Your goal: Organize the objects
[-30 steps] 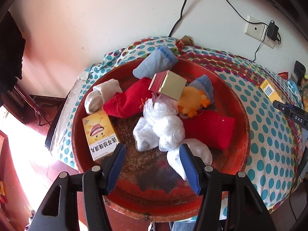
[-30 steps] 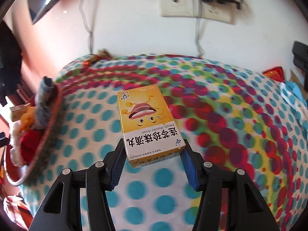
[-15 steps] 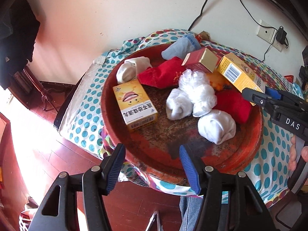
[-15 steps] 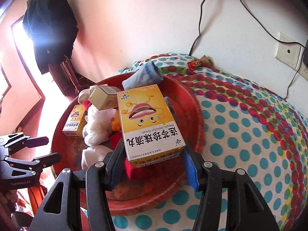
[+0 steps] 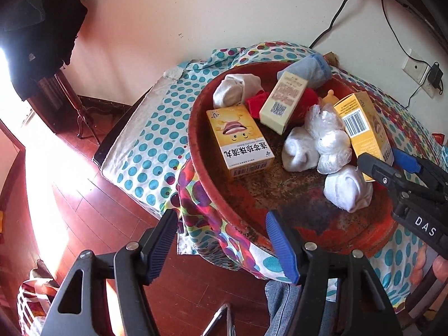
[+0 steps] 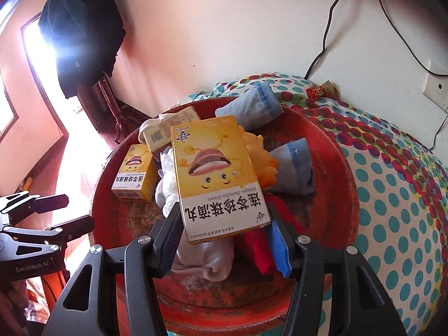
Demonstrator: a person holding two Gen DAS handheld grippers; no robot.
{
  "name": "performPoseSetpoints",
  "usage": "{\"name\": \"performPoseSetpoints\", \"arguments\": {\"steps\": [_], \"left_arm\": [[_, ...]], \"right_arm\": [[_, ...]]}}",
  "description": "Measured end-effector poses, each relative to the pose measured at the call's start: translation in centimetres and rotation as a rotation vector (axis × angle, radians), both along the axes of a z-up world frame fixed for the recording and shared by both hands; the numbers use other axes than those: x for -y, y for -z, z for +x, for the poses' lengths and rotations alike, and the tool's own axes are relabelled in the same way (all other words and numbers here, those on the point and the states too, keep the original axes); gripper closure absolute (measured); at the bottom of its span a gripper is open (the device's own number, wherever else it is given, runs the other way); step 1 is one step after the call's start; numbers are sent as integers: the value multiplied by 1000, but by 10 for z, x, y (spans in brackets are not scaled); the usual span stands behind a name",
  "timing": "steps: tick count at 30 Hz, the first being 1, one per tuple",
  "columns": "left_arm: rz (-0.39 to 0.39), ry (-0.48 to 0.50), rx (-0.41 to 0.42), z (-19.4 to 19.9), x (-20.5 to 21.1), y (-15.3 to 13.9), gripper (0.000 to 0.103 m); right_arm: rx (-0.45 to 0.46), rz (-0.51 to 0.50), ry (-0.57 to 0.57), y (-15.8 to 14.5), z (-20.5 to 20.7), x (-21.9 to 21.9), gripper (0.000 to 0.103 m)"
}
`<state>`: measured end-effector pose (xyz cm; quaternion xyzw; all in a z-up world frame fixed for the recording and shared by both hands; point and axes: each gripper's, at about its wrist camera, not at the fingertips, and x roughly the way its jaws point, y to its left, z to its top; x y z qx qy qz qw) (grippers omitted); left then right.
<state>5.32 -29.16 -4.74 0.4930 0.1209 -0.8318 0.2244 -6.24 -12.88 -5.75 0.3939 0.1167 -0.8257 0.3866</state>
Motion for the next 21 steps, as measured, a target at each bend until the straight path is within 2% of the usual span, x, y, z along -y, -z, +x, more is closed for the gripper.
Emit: {"name": "performPoseSetpoints", "arguments": {"steps": [2, 7, 9, 11, 17, 21], "left_arm": [[-4, 8, 6, -2, -4, 2, 36], [-14, 19, 4, -5, -14, 1, 36], [-15, 31, 4, -6, -19, 1, 36], [-9, 35, 0, -7, -22, 0, 36], [1, 60, 0, -9, -34, -3, 36], [-13, 79, 9, -11, -44, -4, 36]], "right_arm": [[-14, 10, 0, -1, 3, 0, 29], [-62, 32, 11, -13, 12, -2, 11], [-80, 32, 19, -20, 17, -6, 9], [-102, 51, 30, -26, 23, -11, 2], [-131, 99, 72, -38, 41, -32, 0], [-107, 123, 66, -36, 51, -43, 0]]}}
